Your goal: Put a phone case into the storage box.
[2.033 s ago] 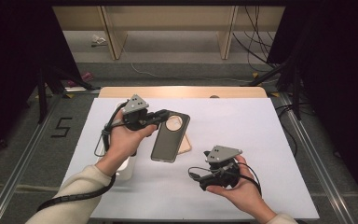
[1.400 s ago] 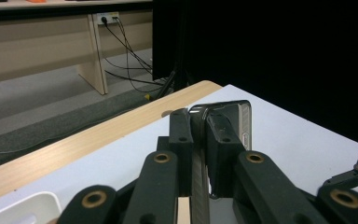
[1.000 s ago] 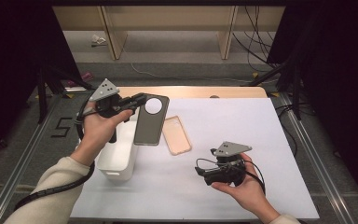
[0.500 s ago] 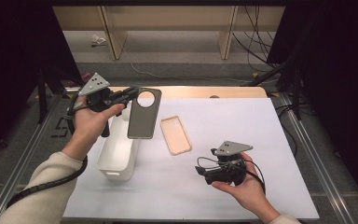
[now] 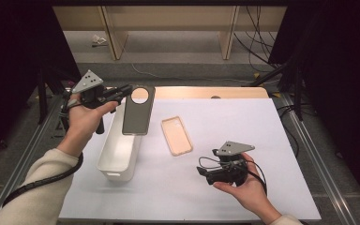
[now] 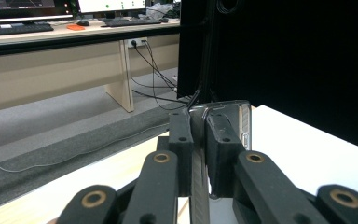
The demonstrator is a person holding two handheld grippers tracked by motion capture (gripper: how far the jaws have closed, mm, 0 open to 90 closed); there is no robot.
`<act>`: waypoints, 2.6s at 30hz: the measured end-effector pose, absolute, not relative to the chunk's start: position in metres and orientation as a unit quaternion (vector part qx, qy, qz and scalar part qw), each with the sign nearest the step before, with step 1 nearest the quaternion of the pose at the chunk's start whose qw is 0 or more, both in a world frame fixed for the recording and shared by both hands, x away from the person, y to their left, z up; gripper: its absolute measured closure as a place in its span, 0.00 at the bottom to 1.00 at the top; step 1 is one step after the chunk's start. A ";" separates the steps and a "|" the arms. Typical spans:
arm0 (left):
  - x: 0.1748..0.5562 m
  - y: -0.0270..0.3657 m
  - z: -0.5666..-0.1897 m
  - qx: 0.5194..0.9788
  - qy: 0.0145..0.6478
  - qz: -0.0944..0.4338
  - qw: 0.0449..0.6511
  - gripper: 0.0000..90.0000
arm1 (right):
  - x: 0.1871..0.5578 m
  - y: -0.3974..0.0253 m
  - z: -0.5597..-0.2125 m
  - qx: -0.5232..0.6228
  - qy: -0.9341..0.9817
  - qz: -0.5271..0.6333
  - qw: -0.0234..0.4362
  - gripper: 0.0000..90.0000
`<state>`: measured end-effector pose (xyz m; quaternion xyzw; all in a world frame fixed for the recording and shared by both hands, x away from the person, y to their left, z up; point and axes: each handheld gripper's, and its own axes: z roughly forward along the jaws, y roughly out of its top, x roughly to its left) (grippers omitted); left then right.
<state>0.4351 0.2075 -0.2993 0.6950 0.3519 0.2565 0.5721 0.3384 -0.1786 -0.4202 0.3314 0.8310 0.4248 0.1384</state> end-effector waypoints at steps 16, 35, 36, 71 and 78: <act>0.445 0.226 -0.300 0.688 0.360 0.268 0.570 0.91 | 0.339 -0.179 -0.421 0.333 0.830 0.427 0.137 0.19; 0.469 0.245 -0.312 0.690 0.353 0.271 0.571 0.91 | 0.340 -0.180 -0.421 0.334 0.829 0.427 0.136 0.19; 0.470 0.245 -0.313 0.690 0.354 0.270 0.570 0.91 | 0.340 -0.180 -0.421 0.334 0.829 0.427 0.136 0.19; 0.518 0.248 -0.344 0.697 0.376 0.268 0.548 0.91 | 0.340 -0.179 -0.423 0.331 0.831 0.428 0.131 0.19; 0.523 0.248 -0.350 0.699 0.380 0.265 0.545 0.91 | 0.341 -0.179 -0.424 0.330 0.831 0.428 0.130 0.19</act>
